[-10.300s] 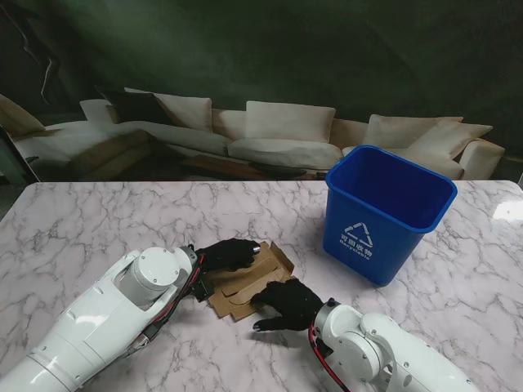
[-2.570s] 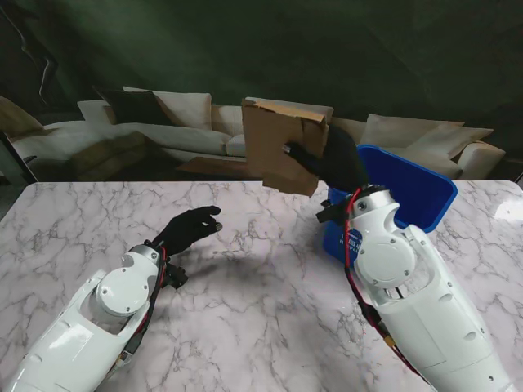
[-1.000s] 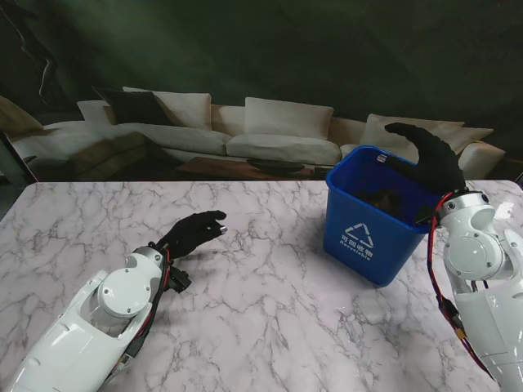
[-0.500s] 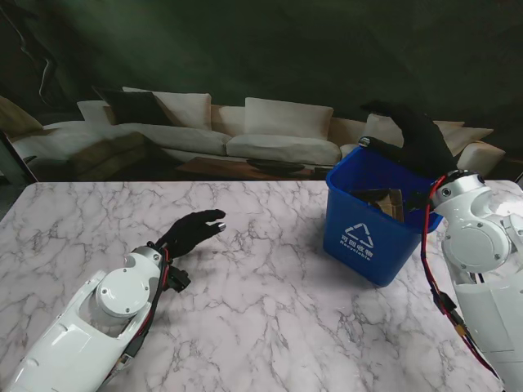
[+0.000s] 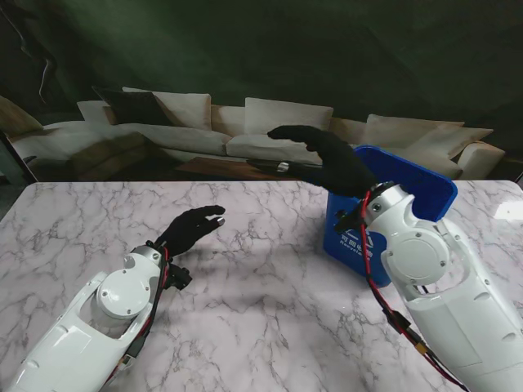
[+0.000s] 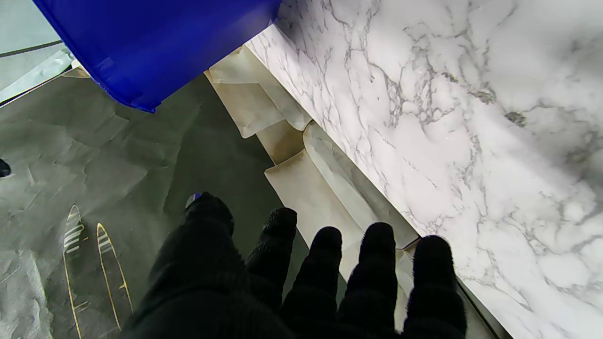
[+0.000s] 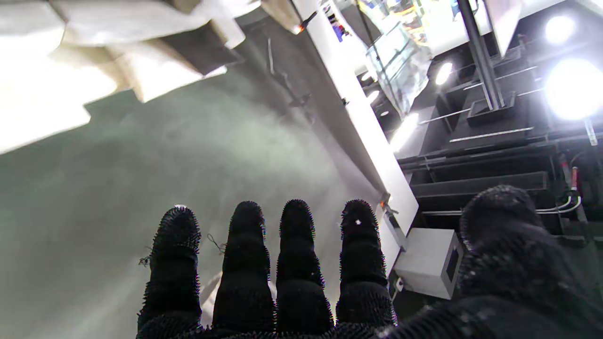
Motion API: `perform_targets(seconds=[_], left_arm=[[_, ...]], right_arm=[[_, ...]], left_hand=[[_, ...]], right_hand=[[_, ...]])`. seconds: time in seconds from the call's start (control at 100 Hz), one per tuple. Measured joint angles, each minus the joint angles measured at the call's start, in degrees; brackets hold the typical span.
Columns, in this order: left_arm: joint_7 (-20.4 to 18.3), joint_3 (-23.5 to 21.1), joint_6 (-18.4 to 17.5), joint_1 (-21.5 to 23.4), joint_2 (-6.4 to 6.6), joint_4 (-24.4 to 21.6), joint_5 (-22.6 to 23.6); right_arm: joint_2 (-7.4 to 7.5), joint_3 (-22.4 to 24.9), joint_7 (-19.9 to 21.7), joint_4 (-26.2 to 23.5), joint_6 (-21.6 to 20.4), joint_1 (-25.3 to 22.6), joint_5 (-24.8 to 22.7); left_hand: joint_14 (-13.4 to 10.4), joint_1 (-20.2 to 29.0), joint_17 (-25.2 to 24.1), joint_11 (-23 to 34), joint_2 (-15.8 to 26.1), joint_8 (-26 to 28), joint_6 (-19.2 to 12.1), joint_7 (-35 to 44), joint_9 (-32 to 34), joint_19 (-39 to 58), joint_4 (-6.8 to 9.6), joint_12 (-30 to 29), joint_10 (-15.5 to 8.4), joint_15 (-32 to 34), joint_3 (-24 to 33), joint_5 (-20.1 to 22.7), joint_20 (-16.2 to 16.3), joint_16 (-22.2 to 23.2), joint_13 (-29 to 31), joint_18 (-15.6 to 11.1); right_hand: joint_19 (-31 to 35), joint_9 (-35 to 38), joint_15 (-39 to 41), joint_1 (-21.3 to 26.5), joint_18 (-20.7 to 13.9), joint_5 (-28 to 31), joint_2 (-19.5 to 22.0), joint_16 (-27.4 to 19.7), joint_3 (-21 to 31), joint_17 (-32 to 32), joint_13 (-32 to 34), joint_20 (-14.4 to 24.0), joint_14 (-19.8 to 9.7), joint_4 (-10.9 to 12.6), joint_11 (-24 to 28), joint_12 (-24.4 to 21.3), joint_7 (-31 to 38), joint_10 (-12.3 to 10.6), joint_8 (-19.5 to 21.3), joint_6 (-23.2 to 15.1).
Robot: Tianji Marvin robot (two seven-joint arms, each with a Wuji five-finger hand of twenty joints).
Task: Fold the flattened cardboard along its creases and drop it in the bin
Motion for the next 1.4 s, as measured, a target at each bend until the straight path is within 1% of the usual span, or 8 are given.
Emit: perform_targets(seconds=[0.27,0.35,0.49,0.65,0.75,0.92,1.1,1.4], left_arm=[[1.5,0.2,-0.7,0.7,-0.51,0.0,-0.8],[1.8,0.2,-0.7,1.1,-0.60,0.0,-1.0],[2.2,0.5,-0.6,1.3,-0.64,0.2,-1.1],[2.6,1.4,-0.1,1.3,-0.81,1.0,-2.0],[2.7,2.0,0.1,1.3,-0.93,1.7,-2.1],[3.2,2.4,0.9,1.4,-1.30,2.5,-3.4],[3.2,2.5,0.9,1.6,-1.31,2.7,-2.7],[2.7,2.4,0.3,1.6,-1.15,3.0,-1.0]], right_arm=[[-1.98,-10.1,-2.8,8.5,1.4,0.8,4.7],[-2.54,-12.6,-3.5,11.4,3.3,0.6,7.3],[-4.21,-15.3,-7.1,16.8,5.0,0.0,8.7],[-5.36,-15.1,-8.0,20.4,8.1,-1.6,8.9],[-5.81,-12.5,-9.2,20.2,9.3,-4.1,8.9],[-5.30,-9.1,-11.2,19.2,7.7,-7.9,4.4],[-5.09,-8.5,-12.9,19.3,6.5,-8.6,7.6],[-5.04,-8.5,-12.3,19.5,5.0,-8.2,6.7]], left_hand=[[0.0,0.0,-0.2,0.5,0.0,0.7,0.0,0.3,0.6,0.0,0.00,0.8,0.0,0.0,0.0,0.0,0.7,0.0,0.0,0.0],[0.0,0.0,-0.3,0.7,0.0,0.7,0.0,0.3,1.1,0.0,0.00,1.1,0.0,0.0,0.0,0.0,0.8,0.0,-0.2,0.0],[0.0,0.0,-0.4,1.2,0.0,0.8,0.0,0.3,2.3,-0.6,0.00,1.8,-0.1,0.0,0.0,0.0,1.4,0.0,-0.2,0.0],[0.0,0.0,-0.4,1.2,0.0,0.9,0.0,0.3,2.4,-0.6,0.00,2.0,-0.1,0.0,0.0,0.0,1.5,0.0,-0.2,0.0],[0.0,0.0,-0.4,1.5,0.1,1.0,0.0,0.4,3.6,-0.6,0.00,2.5,-0.1,0.0,0.0,0.6,1.7,0.0,-0.2,0.0],[0.0,0.0,-0.4,1.6,0.6,1.2,0.1,0.4,3.6,-0.7,0.00,2.6,-0.1,0.0,0.0,1.5,2.2,0.0,0.0,0.0],[0.0,0.0,-0.3,1.4,0.6,1.3,0.1,0.4,4.0,-0.7,0.00,3.2,-0.1,0.0,0.0,1.5,2.8,0.0,0.1,0.0],[0.0,0.0,-0.3,1.4,0.7,1.3,0.2,0.4,4.0,-0.7,0.00,3.2,-0.1,0.0,0.0,1.5,2.9,0.0,0.1,0.0]], right_hand=[[0.4,0.8,0.0,1.9,0.6,1.1,0.7,0.0,-0.1,0.0,0.7,0.0,0.1,0.4,0.1,0.0,-0.1,0.0,0.1,0.0],[0.4,0.8,0.0,6.5,0.6,1.1,2.9,0.0,-4.4,0.0,0.7,0.0,0.1,0.9,0.1,0.0,-0.1,0.1,1.4,0.1],[0.4,0.7,0.0,6.5,0.6,1.1,2.9,0.0,-5.2,0.0,0.7,0.0,0.1,0.9,0.1,0.0,-0.1,0.1,1.6,0.2],[0.4,0.6,0.0,6.5,0.6,1.1,3.5,0.0,-5.8,-0.3,0.7,0.0,0.1,0.9,0.1,0.0,-0.1,0.1,1.6,0.5],[0.4,0.6,0.0,6.5,0.6,1.1,3.5,0.0,-5.8,-0.7,0.7,0.0,0.1,0.9,0.1,0.0,-0.1,0.1,1.6,0.9],[0.3,0.6,0.0,6.5,0.6,1.1,3.5,0.0,-5.8,-0.8,0.7,0.0,0.2,0.9,0.2,0.0,-0.1,0.1,1.6,0.9],[0.0,0.6,0.0,6.7,0.6,1.1,3.5,0.0,-5.8,-0.9,0.7,0.0,0.2,0.9,0.2,0.0,-0.1,0.1,1.6,0.9],[-0.1,0.6,0.0,7.1,0.7,2.6,3.5,0.0,-7.2,-0.9,0.7,0.0,0.2,0.9,0.2,0.0,0.0,0.1,1.6,0.9]])
